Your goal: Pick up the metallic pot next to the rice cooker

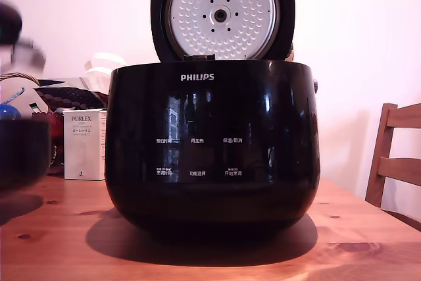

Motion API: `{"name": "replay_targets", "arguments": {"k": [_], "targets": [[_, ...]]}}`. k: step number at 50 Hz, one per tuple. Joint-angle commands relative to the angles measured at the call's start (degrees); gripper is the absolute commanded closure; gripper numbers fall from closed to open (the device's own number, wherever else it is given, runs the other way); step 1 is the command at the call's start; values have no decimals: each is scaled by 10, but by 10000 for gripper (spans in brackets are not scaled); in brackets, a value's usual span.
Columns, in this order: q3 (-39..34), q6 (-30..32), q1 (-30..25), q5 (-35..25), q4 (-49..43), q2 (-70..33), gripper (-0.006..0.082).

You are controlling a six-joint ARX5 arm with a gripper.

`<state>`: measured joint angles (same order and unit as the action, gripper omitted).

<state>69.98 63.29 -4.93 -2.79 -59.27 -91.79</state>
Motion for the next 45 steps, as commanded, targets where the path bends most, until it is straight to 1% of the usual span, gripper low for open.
{"name": "replay_targets", "arguments": {"k": [1, 20, 28, 32, 45], "targets": [[25, 1, -7, 2, 2, 42, 791], [26, -20, -32, 3, -99, 133, 791], [26, -43, -46, 2, -115, 172, 791], [26, -67, -54, 2, -122, 187, 791], [26, -78, -72, 2, -133, 205, 791]]}}
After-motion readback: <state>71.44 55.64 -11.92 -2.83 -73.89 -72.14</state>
